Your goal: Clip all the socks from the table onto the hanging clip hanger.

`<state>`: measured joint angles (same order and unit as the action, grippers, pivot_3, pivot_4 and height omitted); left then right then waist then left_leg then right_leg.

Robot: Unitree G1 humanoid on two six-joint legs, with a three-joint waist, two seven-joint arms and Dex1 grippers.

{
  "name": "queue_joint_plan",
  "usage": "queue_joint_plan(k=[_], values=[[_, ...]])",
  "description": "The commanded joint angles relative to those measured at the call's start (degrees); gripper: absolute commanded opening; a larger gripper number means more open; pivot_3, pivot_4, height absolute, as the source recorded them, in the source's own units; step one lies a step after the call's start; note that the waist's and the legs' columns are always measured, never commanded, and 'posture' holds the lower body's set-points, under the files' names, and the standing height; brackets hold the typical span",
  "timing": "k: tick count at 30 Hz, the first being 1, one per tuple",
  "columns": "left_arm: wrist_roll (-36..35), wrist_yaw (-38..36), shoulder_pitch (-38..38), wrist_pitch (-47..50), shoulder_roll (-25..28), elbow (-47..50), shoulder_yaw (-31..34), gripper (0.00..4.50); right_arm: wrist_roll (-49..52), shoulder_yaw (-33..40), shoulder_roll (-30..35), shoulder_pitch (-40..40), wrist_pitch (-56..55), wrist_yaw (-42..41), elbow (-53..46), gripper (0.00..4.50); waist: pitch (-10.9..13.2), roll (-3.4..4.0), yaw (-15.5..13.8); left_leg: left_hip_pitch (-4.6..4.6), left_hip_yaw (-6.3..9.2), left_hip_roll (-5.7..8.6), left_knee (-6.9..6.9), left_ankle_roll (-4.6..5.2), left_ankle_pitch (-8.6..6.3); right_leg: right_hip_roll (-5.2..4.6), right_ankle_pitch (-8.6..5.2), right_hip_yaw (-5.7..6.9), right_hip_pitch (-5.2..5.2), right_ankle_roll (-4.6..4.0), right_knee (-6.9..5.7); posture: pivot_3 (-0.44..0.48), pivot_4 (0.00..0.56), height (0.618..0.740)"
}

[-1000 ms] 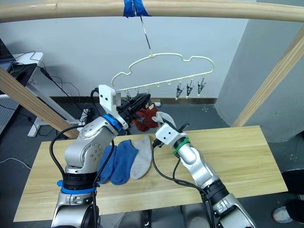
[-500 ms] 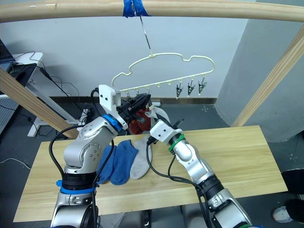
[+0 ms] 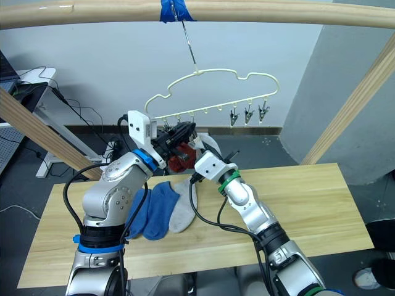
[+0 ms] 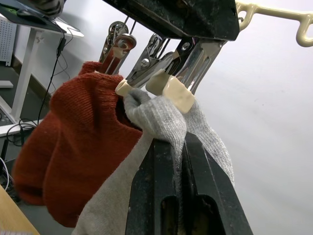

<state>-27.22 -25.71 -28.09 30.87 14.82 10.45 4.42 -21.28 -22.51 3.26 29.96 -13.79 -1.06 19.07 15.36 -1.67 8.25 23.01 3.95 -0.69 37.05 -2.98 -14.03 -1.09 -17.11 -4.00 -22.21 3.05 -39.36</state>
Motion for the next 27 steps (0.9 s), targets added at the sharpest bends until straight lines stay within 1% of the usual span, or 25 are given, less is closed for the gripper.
queue_joint_plan(k=[1,2,3,6,10,16,21,27], values=[[-2.2,0.1,0.2,1.0,-0.6,2.5,0.6,0.07,0.1,0.5,-1.4,1.6,-1.8,0.4,-0.6,0.0,0.0,0.0,0.0,0.0,0.0,0.0,0.0,0.0,0.0,0.0,0.0,0.0,0.0,0.0,0.0,-0.197,0.234,0.74],[-2.3,0.3,0.3,1.3,-0.6,2.6,0.7,0.79,0.4,0.5,-1.7,1.8,-1.8,0.2,-0.5,0.0,0.0,0.0,0.0,0.0,0.0,0.0,0.01,0.0,0.0,0.0,0.0,0.0,0.0,0.0,-0.01,-0.196,0.237,0.74],[-2.4,0.4,0.4,1.4,-0.6,2.7,0.7,1.01,0.6,0.5,-2.1,2.0,-1.9,0.0,-0.4,0.0,0.0,0.0,0.0,0.0,0.0,0.0,0.01,0.0,0.0,0.0,0.0,0.0,0.0,0.0,-0.01,-0.196,0.237,0.74],[-2.9,0.6,0.8,2.3,-0.4,3.1,0.9,2.05,1.1,0.6,-3.0,2.3,-1.9,-0.6,-0.2,0.0,0.0,0.0,0.0,-0.01,0.0,-0.01,0.0,0.0,0.0,0.0,0.0,0.0,0.0,0.0,-0.02,-0.194,0.238,0.74],[-4.3,-0.5,1.8,4.1,0.4,4.2,1.2,3.2,1.7,0.8,-3.9,2.6,-1.8,-1.0,0.2,0.0,0.0,0.0,0.0,-0.01,0.0,0.0,0.01,0.0,0.0,0.0,0.0,0.0,0.0,0.0,-0.02,-0.191,0.237,0.74],[-6.0,-0.8,4.6,5.2,2.7,6.8,3.1,3.2,2.6,1.5,-4.5,2.8,-1.1,-2.2,0.6,0.0,0.0,0.0,0.1,-0.01,0.01,-0.02,0.01,0.0,0.0,0.0,0.0,0.0,-0.01,0.0,-0.03,-0.19,0.238,0.74],[-7.4,-1.7,7.8,6.3,6.4,8.9,5.2,3.2,4.3,1.7,-4.9,2.5,0.7,-4.6,0.5,0.0,0.0,0.01,0.1,-0.03,0.02,-0.04,0.0,0.0,0.0,0.01,0.0,0.0,-0.01,0.0,-0.06,-0.185,0.238,0.74],[-7.4,-2.6,9.1,5.5,7.9,9.7,4.4,3.2,4.6,1.3,-5.0,1.9,1.4,-6.0,0.0,0.0,0.0,0.0,-0.2,-0.02,0.02,-0.01,0.01,0.0,0.0,0.0,0.0,0.0,-0.01,-0.01,-0.05,-0.178,0.238,0.74]])
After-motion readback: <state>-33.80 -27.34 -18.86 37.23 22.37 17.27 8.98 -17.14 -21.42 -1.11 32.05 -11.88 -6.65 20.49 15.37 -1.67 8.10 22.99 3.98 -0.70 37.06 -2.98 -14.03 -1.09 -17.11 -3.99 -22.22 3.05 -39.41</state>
